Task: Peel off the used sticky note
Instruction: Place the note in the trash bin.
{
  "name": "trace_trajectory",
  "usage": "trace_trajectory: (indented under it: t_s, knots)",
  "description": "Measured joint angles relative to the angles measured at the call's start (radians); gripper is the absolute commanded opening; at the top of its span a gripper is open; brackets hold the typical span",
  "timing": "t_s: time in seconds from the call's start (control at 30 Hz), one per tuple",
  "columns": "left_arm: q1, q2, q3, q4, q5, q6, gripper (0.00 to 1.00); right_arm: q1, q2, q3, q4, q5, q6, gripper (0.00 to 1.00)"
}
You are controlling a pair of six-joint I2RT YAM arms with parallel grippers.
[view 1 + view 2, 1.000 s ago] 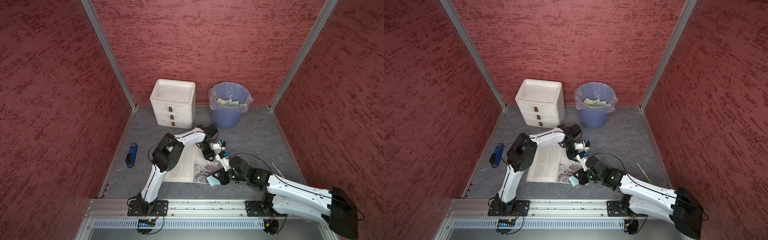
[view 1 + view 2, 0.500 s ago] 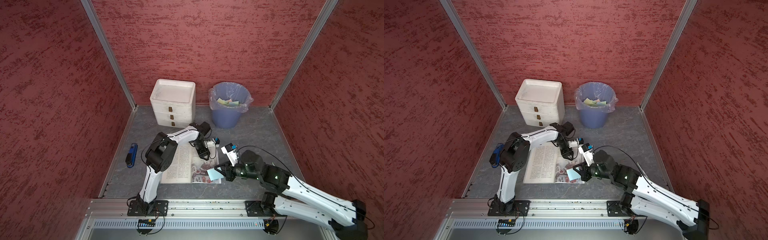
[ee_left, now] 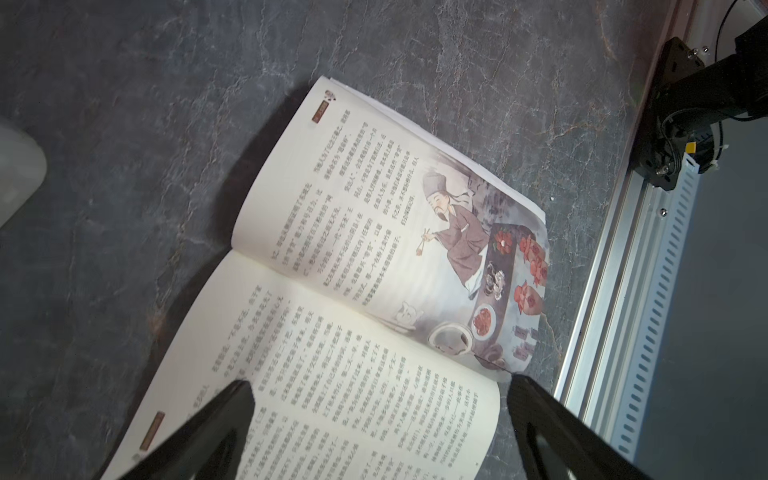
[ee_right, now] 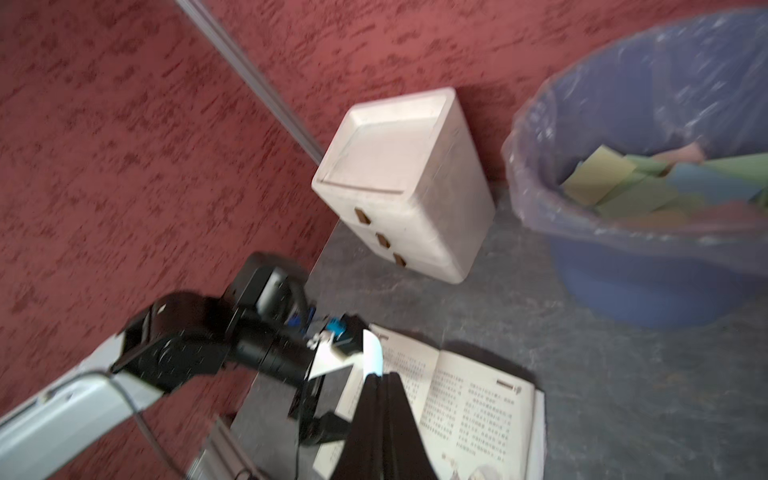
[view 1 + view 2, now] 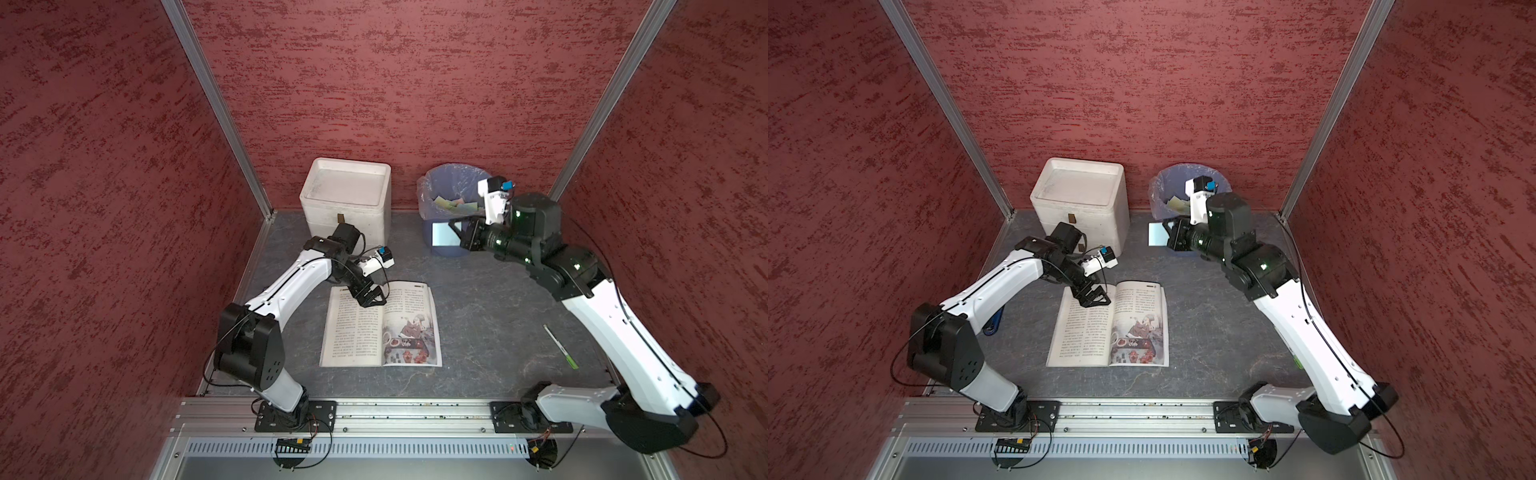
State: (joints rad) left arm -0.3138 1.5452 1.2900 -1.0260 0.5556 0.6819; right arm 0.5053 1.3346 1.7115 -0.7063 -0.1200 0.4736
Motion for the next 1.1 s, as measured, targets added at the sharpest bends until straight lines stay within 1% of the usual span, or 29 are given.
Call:
trace_trajectory:
  t_s: [0.1,0.2,0.33,0.47,0.6,0.73,0.77,0.8,0.87,0.9,0.97,1.0,1.03,1.07,1.1]
  knots:
    - [0.072,-0.067,-0.045,-0.009,0.022,0.006,1.00,-0.073,0.124,0.136,-0.011,0.045,-0.003,0.00]
    - [0.149,-0.127,-0.090,-0.011,0.049,0.015,1.00,-0.117,0.271,0.268,-0.032,0.091,-0.011,0.00]
    - [0.257,-0.192,-0.154,0.006,0.080,0.014,1.00,-0.136,0.457,0.425,-0.075,0.177,-0.041,0.00]
    - [0.357,-0.202,-0.193,0.043,0.121,0.011,1.00,-0.137,0.600,0.553,-0.119,0.263,-0.082,0.00]
    - [0.407,-0.167,-0.201,0.061,0.144,0.028,1.00,-0.138,0.702,0.660,-0.150,0.328,-0.116,0.00]
    - [0.411,-0.156,-0.271,0.089,0.137,0.067,1.00,-0.139,0.760,0.723,-0.160,0.387,-0.145,0.00]
    - [0.411,-0.155,-0.288,0.090,0.133,0.077,1.00,-0.140,0.769,0.735,-0.160,0.399,-0.152,0.02]
    - [0.412,-0.153,-0.299,0.090,0.130,0.087,1.00,-0.140,0.776,0.746,-0.159,0.410,-0.160,0.09]
    - [0.415,-0.144,-0.309,0.089,0.124,0.106,1.00,-0.140,0.787,0.766,-0.159,0.427,-0.174,0.18]
    - [0.417,-0.138,-0.310,0.087,0.122,0.117,1.00,-0.140,0.791,0.773,-0.158,0.434,-0.181,0.30]
    - [0.418,-0.126,-0.310,0.083,0.121,0.137,1.00,-0.140,0.794,0.780,-0.159,0.444,-0.197,0.65]
    - [0.418,-0.123,-0.312,0.081,0.121,0.143,1.00,-0.139,0.794,0.782,-0.159,0.450,-0.208,0.79]
    - [0.418,-0.122,-0.315,0.081,0.121,0.149,1.00,-0.135,0.794,0.782,-0.159,0.460,-0.223,0.90]
    - [0.418,-0.124,-0.320,0.082,0.121,0.154,1.00,-0.129,0.794,0.782,-0.159,0.475,-0.234,0.97]
    - [0.418,-0.124,-0.324,0.082,0.121,0.159,1.00,-0.125,0.794,0.782,-0.159,0.494,-0.251,0.98]
